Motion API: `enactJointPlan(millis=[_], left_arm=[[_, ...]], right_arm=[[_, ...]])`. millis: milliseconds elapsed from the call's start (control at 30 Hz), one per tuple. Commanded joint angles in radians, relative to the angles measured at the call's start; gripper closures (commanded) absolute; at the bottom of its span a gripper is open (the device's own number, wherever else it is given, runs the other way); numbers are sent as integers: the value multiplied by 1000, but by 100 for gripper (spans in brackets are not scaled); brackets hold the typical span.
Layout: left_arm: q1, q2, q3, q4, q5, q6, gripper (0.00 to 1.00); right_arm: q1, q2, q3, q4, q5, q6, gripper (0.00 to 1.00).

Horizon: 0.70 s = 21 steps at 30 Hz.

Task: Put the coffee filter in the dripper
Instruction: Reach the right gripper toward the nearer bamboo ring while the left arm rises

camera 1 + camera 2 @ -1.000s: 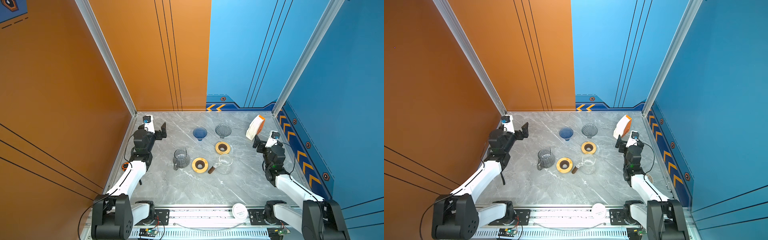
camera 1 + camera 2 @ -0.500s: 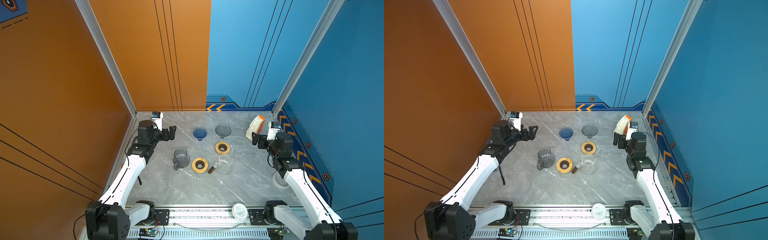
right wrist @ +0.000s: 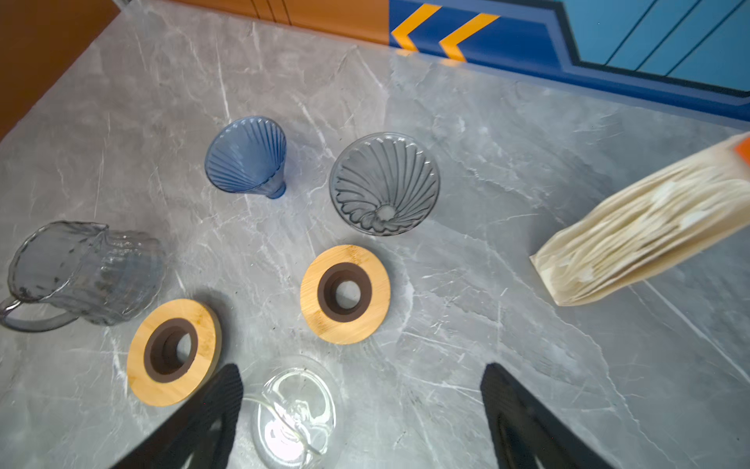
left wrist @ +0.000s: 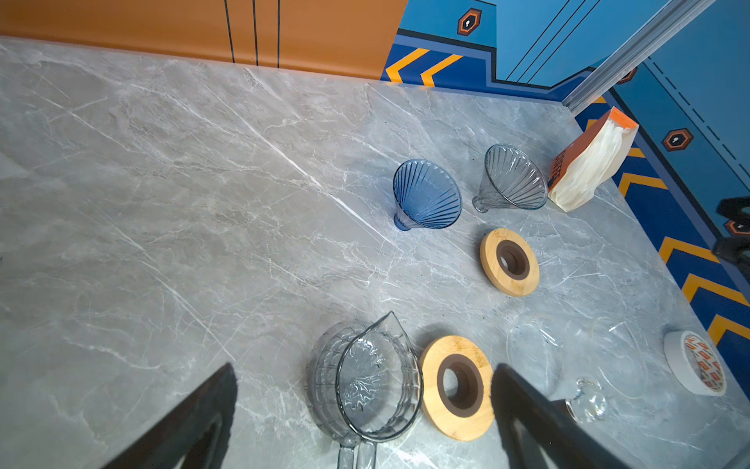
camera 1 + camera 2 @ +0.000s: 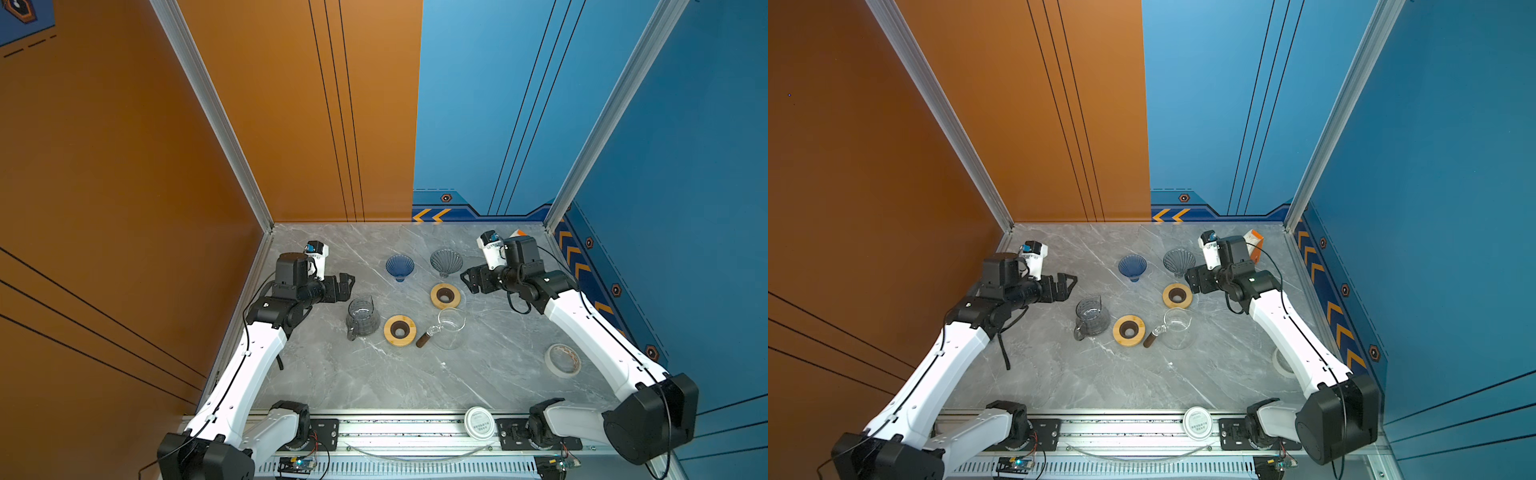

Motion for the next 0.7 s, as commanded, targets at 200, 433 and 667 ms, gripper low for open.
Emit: enactJointPlan(millis=[200,433,667], left_arm=[[78,-17,-38,-61,109,-51,2],[131,-19,-64,-79,144,-51,5],[157,-30,-89,-81,152,-51,7]], right_arm=[[171,214,224,-231,14,-81,21],[241,375,344,-283,29,-82,27],[290,544,492,-371,13,-86,33]])
